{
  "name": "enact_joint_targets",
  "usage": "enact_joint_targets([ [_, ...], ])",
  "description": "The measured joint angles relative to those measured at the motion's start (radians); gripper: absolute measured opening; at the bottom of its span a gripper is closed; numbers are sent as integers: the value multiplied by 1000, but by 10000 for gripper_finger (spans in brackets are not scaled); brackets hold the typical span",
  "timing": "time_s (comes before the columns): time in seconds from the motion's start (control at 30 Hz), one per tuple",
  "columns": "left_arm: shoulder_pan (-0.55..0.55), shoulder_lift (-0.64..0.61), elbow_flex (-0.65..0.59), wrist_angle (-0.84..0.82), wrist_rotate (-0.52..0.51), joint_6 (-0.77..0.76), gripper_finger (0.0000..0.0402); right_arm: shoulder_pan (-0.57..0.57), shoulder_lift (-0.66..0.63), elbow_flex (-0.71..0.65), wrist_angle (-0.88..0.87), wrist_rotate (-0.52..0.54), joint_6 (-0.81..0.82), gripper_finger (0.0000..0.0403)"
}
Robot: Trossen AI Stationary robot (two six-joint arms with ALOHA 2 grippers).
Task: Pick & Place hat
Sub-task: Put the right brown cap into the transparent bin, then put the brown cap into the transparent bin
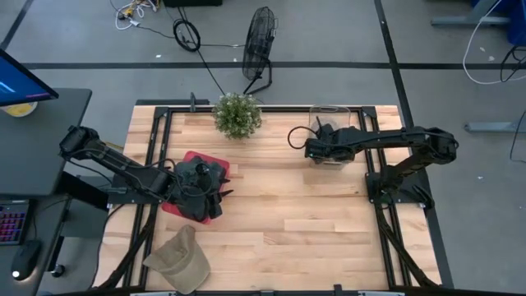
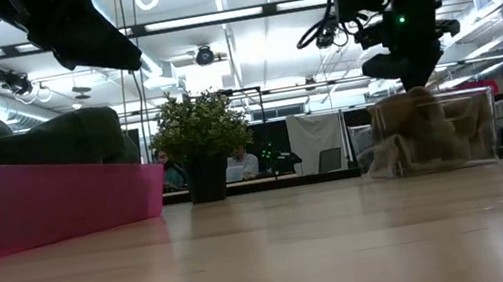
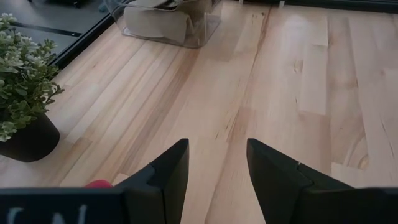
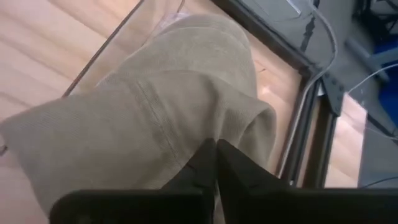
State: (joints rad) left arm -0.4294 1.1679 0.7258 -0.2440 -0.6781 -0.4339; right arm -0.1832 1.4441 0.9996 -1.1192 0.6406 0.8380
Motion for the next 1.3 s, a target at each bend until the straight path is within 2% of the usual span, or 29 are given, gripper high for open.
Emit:
enact_joint_targets([
  [0.17, 0, 0, 0, 0, 0, 0, 165, 4, 0, 0, -11, 14, -4, 17],
  [0.37, 0, 0, 0, 0, 0, -1, 165, 3, 20, -1, 46, 18, -88, 9],
  [0.47, 0, 0, 0, 3, 31, -1, 165, 3, 22, -1, 44, -10, -94, 34],
  [0.7, -26, 0, 59, 5, 253, -79, 165, 3, 24, -1, 43, -56, -35, 113],
  [0.8, -65, 0, 109, -15, 262, -48, 165, 4, 24, -1, 66, -56, -92, 143],
  [0.9, -116, 0, 179, -119, 262, -72, 165, 22, 13, 9, 63, -56, -140, 163],
  [1.0, -172, 10, 237, -247, 260, -186, 165, 49, -3, 43, 68, -56, -176, 174],
  [1.13, -253, 51, 247, -383, 291, -395, 165, 103, -6, 119, 75, -55, -222, 180],
  [1.3, -363, 160, 246, -491, 463, -726, 165, 196, -6, 197, 218, -57, -306, 180],
])
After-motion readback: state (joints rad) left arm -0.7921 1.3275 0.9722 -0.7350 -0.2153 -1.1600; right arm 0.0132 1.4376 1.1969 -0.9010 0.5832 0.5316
